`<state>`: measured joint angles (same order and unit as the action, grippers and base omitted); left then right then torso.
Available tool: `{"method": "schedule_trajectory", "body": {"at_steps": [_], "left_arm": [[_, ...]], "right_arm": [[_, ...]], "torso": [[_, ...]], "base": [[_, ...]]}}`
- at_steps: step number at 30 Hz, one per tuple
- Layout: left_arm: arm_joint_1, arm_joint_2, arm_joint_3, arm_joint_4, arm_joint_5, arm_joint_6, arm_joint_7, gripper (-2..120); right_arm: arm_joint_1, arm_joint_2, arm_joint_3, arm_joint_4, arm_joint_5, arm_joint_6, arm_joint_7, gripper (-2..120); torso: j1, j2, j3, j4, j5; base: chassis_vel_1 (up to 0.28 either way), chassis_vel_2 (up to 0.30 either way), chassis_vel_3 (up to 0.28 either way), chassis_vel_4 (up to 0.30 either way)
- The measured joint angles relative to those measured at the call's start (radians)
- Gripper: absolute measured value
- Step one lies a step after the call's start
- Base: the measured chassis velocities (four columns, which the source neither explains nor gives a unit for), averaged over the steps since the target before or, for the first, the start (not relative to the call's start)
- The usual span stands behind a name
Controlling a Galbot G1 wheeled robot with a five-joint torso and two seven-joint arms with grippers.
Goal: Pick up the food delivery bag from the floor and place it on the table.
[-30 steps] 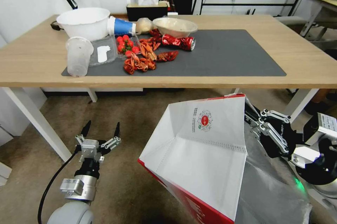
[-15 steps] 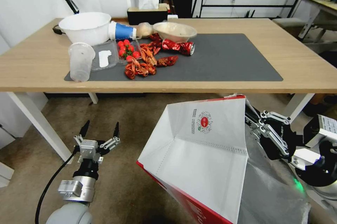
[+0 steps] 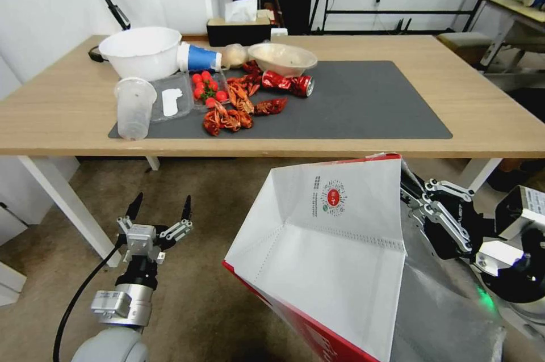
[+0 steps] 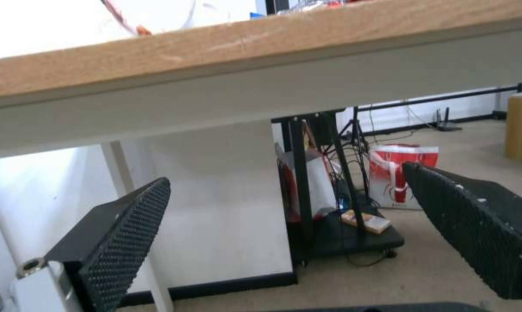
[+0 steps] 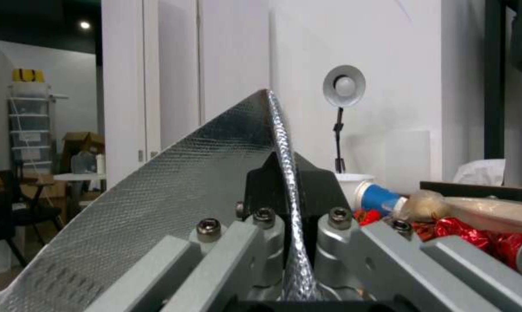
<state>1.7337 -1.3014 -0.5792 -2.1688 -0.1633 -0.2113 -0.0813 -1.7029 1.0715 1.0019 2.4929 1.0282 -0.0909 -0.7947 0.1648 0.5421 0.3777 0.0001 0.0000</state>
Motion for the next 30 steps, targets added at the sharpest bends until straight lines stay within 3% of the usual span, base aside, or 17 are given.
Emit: {"method": "schedule_trajectory", "body": {"at_steps": [30], "left_arm": [[-0.005, 0.006, 0.007, -0.007, -0.004, 0.007, 0.009, 100]], "right_arm": [[0.001, 0.018, -0.015, -0.006, -0.020, 0.003, -0.014, 0]], "torso": [[0.049, 0.126, 0.076, 0.0000, 0.0001]], "base": [[0.000, 0.000, 0.000, 0.000]]}}
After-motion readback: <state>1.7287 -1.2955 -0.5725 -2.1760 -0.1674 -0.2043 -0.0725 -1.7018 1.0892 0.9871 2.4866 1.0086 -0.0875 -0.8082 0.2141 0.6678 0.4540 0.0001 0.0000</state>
